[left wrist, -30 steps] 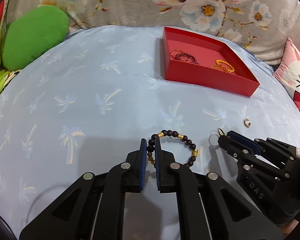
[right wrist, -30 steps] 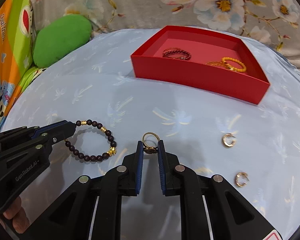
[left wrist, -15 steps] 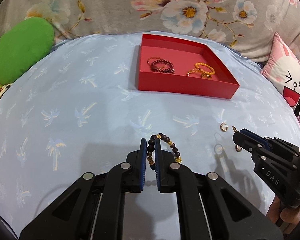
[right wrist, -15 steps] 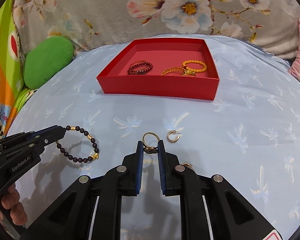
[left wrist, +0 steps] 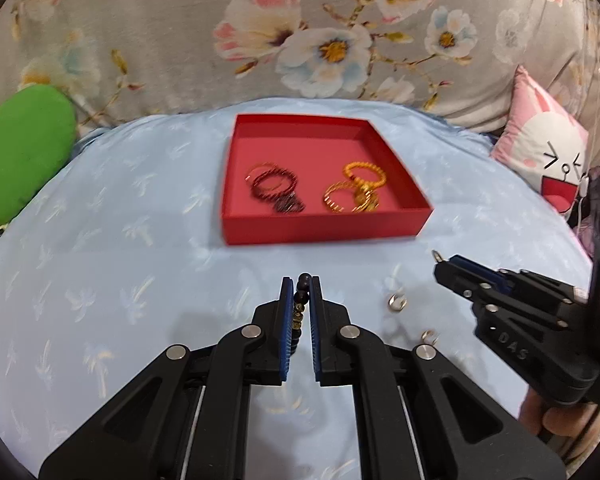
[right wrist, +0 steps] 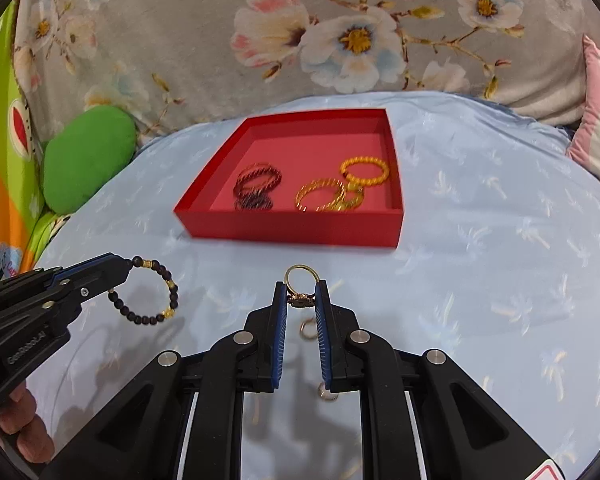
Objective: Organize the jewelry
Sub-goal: 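Carry the bracelet and ring into the red box and open both tools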
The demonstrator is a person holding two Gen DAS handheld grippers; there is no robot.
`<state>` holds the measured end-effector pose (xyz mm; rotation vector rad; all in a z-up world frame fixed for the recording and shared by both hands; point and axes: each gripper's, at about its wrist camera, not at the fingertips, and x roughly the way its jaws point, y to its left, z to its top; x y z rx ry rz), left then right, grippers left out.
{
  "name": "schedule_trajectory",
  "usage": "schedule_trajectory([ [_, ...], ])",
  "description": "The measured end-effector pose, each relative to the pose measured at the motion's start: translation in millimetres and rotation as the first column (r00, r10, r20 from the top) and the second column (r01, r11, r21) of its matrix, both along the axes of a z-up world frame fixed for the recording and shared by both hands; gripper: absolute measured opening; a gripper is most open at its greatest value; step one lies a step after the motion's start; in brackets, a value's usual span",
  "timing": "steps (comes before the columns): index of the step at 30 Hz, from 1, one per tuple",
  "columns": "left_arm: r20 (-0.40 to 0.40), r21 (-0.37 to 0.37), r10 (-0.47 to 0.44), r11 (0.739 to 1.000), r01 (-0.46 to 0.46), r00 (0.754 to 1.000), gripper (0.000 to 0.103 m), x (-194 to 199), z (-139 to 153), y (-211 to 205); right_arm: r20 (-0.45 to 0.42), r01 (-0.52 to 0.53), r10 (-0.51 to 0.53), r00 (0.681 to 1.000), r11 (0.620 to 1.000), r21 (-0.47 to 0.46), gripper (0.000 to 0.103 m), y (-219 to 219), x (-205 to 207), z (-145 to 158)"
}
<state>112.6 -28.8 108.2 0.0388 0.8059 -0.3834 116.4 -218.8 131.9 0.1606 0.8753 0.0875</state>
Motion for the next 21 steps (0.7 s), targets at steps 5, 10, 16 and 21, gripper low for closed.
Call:
schedule_trajectory([
  [5,0.033,-0.013,-0.035,0.999,0.035,0.999,0.008,28.7,20.0,-19.1,0.031,0.01,-0.01,0.999,1.0,-0.004,0.014,-14.3,27.2,15.6],
  [10,0.056,-0.03,-0.044,0.999,0.046,0.997,0.008,64.9,33.5,-35.2,0.045,0.029,-0.028,0.999,1.0,-0.009,0.014,-27.0,66.5,23.7],
  [16,0.08,-0.035,-0.05,0.998,0.053,0.996,0.008,111.7,47.3,-50.0,0.039,0.036,-0.037,0.999,0.999,0.02,0.014,-35.5,116.9,25.1],
  [21,0.084,-0.025,-0.068,0.997,0.07,0.994,0.008,147.9,45.7,-62.0,-0.007,0.048,-0.047,0.999,0.998,0.05,0.014,-37.0,160.9,8.9],
])
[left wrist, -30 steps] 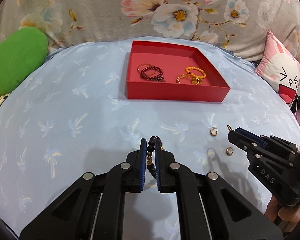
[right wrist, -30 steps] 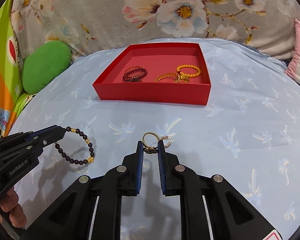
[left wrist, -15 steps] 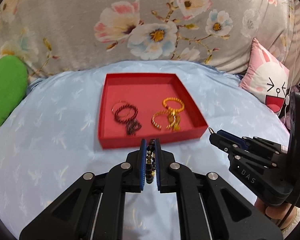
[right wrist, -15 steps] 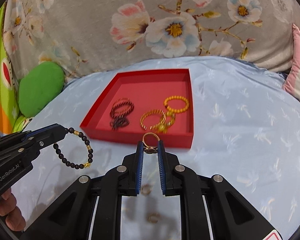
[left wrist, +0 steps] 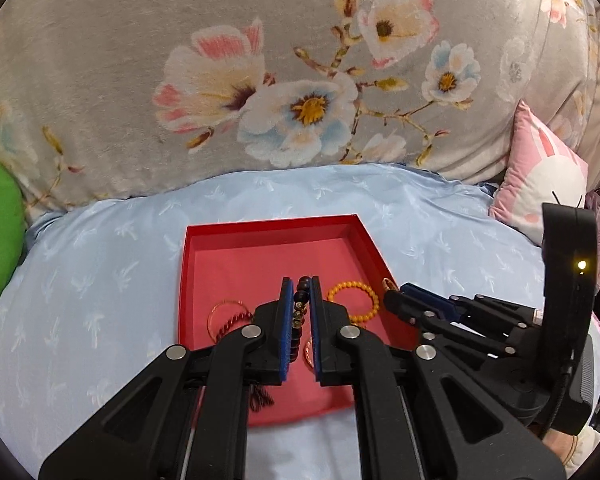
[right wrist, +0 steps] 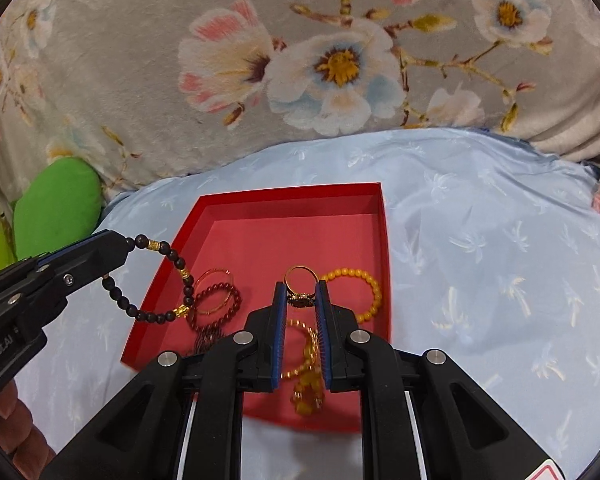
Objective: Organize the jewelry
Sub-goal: 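Carry the bracelet and ring into the red box and open both tools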
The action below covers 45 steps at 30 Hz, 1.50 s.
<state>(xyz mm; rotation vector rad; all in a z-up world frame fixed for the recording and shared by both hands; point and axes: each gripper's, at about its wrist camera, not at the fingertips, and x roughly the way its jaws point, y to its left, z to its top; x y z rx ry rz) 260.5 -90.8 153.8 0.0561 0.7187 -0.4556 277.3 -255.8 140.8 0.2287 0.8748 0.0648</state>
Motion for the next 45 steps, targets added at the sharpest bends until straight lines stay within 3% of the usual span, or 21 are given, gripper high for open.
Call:
schedule_trajectory([
  [4,-0.033,0.011,0.01,1.0,-0.01,0.999,0.008,28.8,-15.6,-5.0,-0.053,-0.006,0.008,0.999,0.999,0.042,0.014,2.8,28.2,-17.4],
  [10,-0.074,0.022,0.021,1.0,-0.019,0.997,0.008,55.4,-40.3,-5.6,-0.102,-0.014,0.017,0.995,1.0,0.026,0.014,12.2,51.7,-39.3],
  [19,-0.127,0.028,0.055,0.998,-0.052,0.99,0.008,77.8,-64.9,0.9,-0.117,-0.036,0.034,0.993,0.999,-0.023,0.014,19.9,62.8,-46.6],
  [23,-0.111,0.04,0.064,0.997,-0.06,0.992,0.009,79.4,-64.8,1.0,-0.1,-0.043,0.039,0.994,0.998,-0.04,0.015,23.9,64.3,-44.0],
  [24,-0.104,0.043,0.066,0.997,-0.062,0.992,0.011,79.5,-63.8,1.0,-0.096,-0.043,0.039,0.995,0.998,-0.043,0.016,24.4,64.7,-43.0],
  [25,-0.1,0.046,0.072,0.997,-0.068,0.992,0.02,79.3,-62.7,1.7,-0.09,-0.041,0.037,0.995,0.998,-0.047,0.018,25.1,64.5,-41.8],
  [26,-0.094,0.047,0.08,0.996,-0.076,0.992,0.037,78.9,-61.3,2.7,-0.085,-0.04,0.036,0.996,0.998,-0.047,0.019,25.7,63.9,-39.8],
  [28,-0.071,0.042,0.107,0.994,-0.104,0.992,0.054,76.8,-57.1,7.0,-0.078,-0.036,0.032,0.996,0.998,-0.046,0.027,26.1,61.7,-37.0],
  [29,-0.063,0.041,0.109,0.993,-0.107,0.992,0.057,75.1,-54.7,9.1,-0.071,-0.033,0.03,0.997,0.999,-0.04,0.029,25.3,59.7,-34.7],
  [38,-0.037,0.035,0.13,0.991,-0.128,0.991,0.058,48.0,-40.6,24.1,-0.021,-0.041,0.039,0.999,0.997,-0.062,0.035,35.3,29.4,-14.9],
  [40,-0.034,0.038,0.14,0.99,-0.139,0.99,0.059,39.2,-38.1,28.2,-0.008,-0.044,0.043,0.999,0.996,-0.072,0.04,38.9,18.9,-10.6],
  [45,-0.029,0.03,0.155,0.988,-0.154,0.988,0.06,14.4,-32.6,41.1,0.011,-0.047,0.048,0.999,0.997,-0.057,0.041,40.9,-10.5,-2.7],
])
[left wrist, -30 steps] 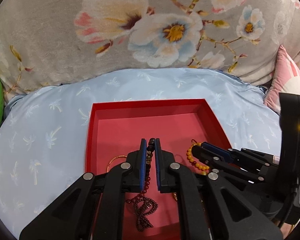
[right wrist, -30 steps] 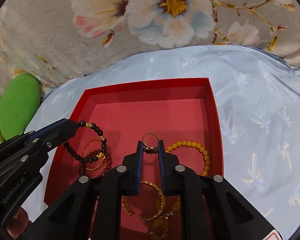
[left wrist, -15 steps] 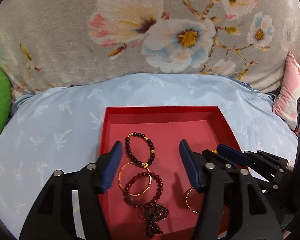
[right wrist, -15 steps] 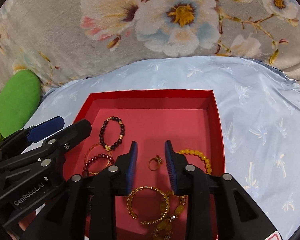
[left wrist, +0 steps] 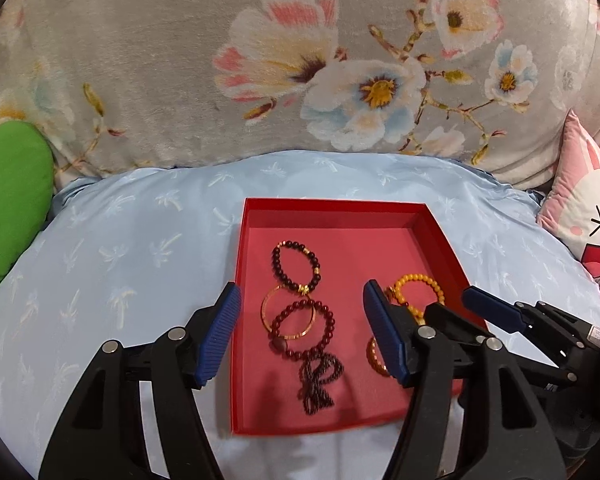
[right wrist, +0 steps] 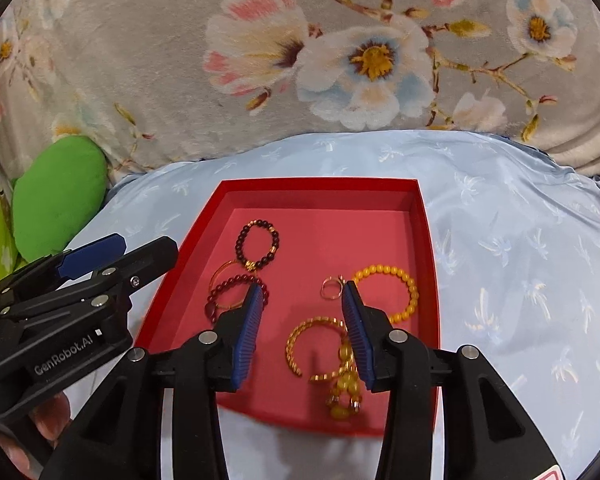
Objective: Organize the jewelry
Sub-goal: 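Carry the bracelet and ring into the red box and open both tools, then grasp one gold hoop earring with left tool while right tool grasps the other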
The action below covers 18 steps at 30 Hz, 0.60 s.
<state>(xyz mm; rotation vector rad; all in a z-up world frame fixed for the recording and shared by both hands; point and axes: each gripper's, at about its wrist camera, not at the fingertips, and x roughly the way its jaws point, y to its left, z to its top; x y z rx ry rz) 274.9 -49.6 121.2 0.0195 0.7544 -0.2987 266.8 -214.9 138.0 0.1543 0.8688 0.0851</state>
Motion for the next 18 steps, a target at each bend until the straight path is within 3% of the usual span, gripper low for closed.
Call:
schedule_trajectory([
  [5,0.004,0.021,0.002,1.0,-0.003,1.0,0.066,-34.6,-3.2,12.6,0.005,-0.013,0.013,1.0,1.0,-0.009,0.042,-0.2,-39.6,0.7],
  [12,-0.039,0.055,0.021,0.998,-0.019,0.999,0.067,-83.0,-29.5,27.4,-0.029,-0.007,0.005,1.0,0.998,-0.068,0.042,-7.2,-107.4,-19.6],
  [18,-0.088,0.021,0.018,1.0,-0.017,0.996,0.067,-118.6,-48.8,36.0,-0.097,-0.01,0.001,0.995,0.996,-0.093,0.042,-12.4,-157.1,-44.8],
])
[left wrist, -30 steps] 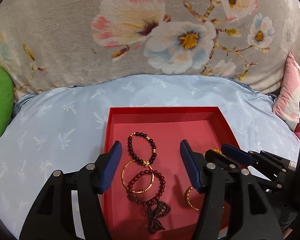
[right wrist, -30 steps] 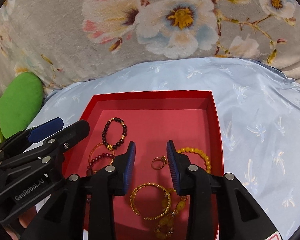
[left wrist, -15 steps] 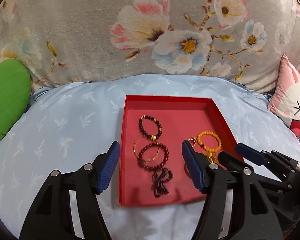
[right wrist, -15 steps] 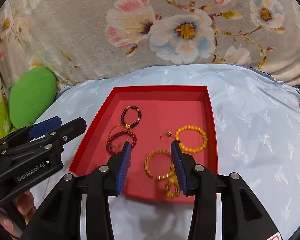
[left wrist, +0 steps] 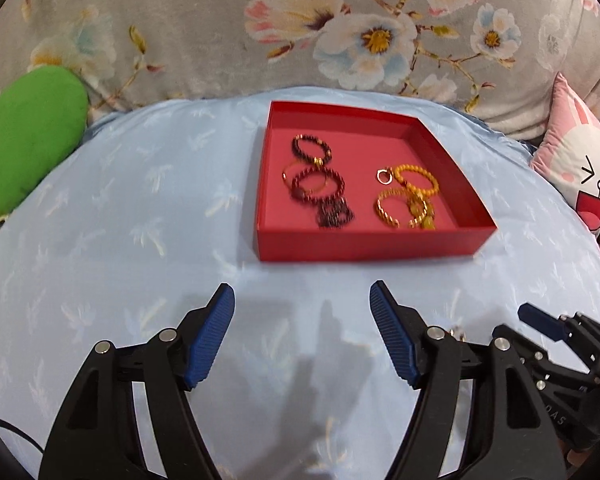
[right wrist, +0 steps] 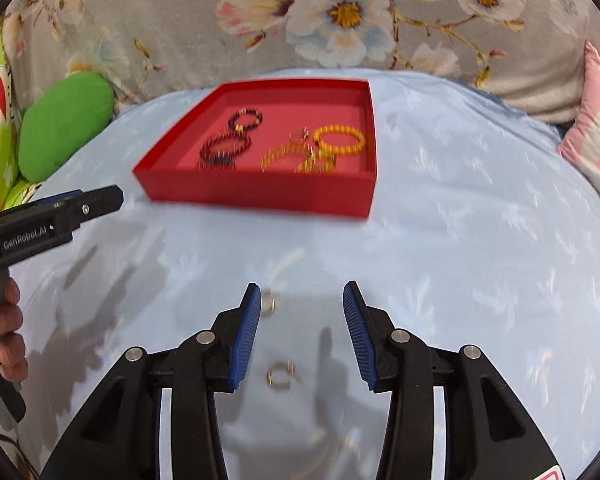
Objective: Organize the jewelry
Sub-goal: 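Grasp one gold hoop earring with left tool while right tool grasps the other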
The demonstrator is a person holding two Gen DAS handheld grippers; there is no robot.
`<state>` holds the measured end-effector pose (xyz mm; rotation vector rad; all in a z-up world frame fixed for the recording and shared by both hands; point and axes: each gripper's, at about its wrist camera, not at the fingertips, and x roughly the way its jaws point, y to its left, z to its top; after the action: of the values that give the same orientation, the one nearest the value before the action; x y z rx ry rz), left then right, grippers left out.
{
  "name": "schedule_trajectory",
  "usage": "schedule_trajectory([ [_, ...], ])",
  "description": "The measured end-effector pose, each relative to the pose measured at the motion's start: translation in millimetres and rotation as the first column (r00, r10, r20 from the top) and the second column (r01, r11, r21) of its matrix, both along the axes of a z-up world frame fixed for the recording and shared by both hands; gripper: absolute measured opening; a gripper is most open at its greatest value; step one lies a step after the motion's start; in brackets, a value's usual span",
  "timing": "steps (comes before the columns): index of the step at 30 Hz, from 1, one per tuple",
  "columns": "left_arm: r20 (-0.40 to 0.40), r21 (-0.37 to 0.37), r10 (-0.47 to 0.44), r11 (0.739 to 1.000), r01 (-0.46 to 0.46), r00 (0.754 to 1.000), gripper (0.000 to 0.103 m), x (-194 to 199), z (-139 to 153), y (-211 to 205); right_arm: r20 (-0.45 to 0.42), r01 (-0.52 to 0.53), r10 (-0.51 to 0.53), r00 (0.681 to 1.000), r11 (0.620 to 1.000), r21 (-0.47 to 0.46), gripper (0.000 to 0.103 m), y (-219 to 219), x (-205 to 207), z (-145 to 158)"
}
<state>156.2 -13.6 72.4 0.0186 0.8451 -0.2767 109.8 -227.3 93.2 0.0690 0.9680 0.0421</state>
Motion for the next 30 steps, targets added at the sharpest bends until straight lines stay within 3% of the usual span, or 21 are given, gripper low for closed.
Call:
schedule_trajectory([
  [7,-0.027,-0.016,-0.015,1.0,0.015,1.0,0.067,-39.6,-12.6,-1.2,-0.029,-0.017,0.016,0.999,0.999,-0.041,0.042,11.9,-33.5,-19.6],
  [14,-0.055,-0.013,-0.011,1.0,0.01,0.998,0.067,-56.5,-22.4,2.3,-0.04,-0.005,0.004,0.999,1.0,-0.015,0.042,13.7,-36.6,-28.4],
  [20,-0.07,-0.012,0.009,1.0,-0.01,0.997,0.067,-59.6,-26.3,7.7,-0.028,0.007,-0.008,1.0,1.0,-0.024,0.034,16.0,-33.4,-31.9],
  [25,-0.077,-0.008,0.003,1.0,-0.004,0.997,0.067,-59.4,-29.0,4.6,-0.023,0.018,-0.019,1.0,0.999,-0.033,0.019,13.2,-29.4,-32.1],
  [30,-0.085,-0.009,-0.02,1.0,0.019,0.996,0.067,-59.4,-30.8,-5.2,-0.014,0.017,-0.017,1.0,0.999,-0.04,0.019,12.6,-33.5,-31.7],
])
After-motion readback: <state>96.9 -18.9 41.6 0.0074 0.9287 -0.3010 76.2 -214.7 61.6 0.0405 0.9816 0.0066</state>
